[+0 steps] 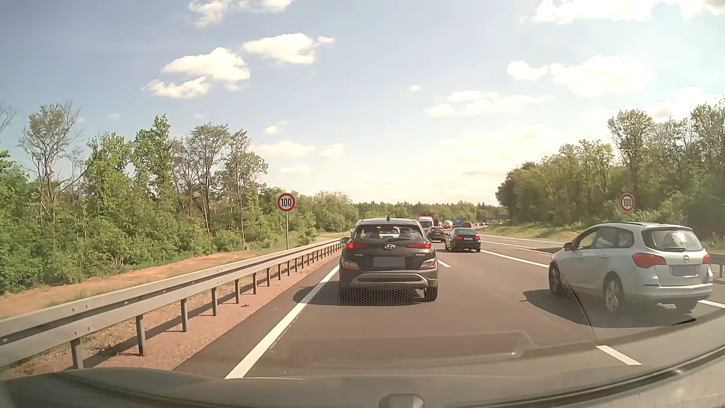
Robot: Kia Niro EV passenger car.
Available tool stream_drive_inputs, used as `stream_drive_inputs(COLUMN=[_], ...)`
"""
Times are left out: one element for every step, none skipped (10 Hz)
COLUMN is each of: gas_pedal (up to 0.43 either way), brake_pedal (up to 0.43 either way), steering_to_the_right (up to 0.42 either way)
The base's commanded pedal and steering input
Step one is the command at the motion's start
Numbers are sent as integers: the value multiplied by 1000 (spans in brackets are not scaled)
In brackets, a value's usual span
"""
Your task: Follow the waypoints while adhering to traffic rules and regulations
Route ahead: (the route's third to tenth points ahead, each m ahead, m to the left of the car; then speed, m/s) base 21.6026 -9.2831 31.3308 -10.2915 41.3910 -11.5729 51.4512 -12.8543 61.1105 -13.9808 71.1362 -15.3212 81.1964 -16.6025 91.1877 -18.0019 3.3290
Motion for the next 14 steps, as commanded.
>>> stream_drive_inputs(gas_pedal=[0,0,0,0,0,0,0,0,0,0,0,0,0,0], brake_pedal=[0,0,0,0,0,0,0,0,0,0,0,0,0,0], steering_to_the_right=[1,1,1,2,2,2,2,2,2,2,2,2,2,1])
